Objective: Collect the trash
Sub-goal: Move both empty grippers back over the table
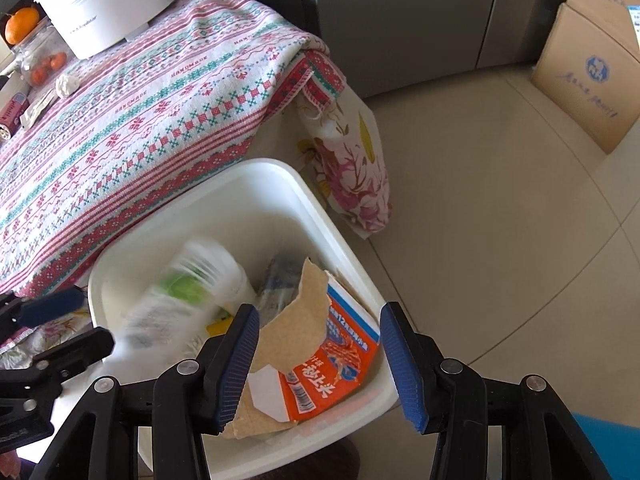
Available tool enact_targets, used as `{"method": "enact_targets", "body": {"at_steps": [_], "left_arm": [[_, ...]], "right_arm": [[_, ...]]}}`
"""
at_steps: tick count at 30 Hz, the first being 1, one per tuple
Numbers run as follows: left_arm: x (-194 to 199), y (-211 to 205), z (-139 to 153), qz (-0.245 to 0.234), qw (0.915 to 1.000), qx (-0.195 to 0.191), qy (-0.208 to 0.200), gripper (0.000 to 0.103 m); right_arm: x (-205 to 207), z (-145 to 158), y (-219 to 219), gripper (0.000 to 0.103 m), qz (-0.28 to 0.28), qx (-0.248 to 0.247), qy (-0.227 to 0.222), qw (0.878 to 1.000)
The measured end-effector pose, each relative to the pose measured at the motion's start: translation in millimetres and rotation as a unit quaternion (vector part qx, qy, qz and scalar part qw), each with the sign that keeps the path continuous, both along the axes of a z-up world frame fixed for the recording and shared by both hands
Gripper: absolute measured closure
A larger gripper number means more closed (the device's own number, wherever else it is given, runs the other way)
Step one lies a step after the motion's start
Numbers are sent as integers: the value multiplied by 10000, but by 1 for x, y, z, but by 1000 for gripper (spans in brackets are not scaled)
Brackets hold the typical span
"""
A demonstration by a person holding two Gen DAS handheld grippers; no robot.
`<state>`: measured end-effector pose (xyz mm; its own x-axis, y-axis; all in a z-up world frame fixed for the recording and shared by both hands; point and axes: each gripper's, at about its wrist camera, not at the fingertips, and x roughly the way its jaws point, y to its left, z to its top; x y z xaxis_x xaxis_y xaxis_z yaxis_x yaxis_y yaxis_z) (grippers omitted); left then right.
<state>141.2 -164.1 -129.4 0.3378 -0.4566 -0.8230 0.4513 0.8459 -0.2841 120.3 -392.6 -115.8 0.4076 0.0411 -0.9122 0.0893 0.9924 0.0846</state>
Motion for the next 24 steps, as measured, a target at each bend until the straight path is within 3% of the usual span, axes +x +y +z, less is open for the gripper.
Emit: {"method": "enact_targets", "body": {"at_steps": [4,12,24], "left_arm": [[-2,28,5,233,9997,10,30,34],[-7,93,15,910,9958,75,-51,20],[-1,185,22,2045,9778,454,-92,12]], "right_arm": [[1,1,1,46,-2,-13,-12,10000],[3,6,10,42,5,-20,-83,10000],[18,19,63,31,429,-110,-238,9987]]}}
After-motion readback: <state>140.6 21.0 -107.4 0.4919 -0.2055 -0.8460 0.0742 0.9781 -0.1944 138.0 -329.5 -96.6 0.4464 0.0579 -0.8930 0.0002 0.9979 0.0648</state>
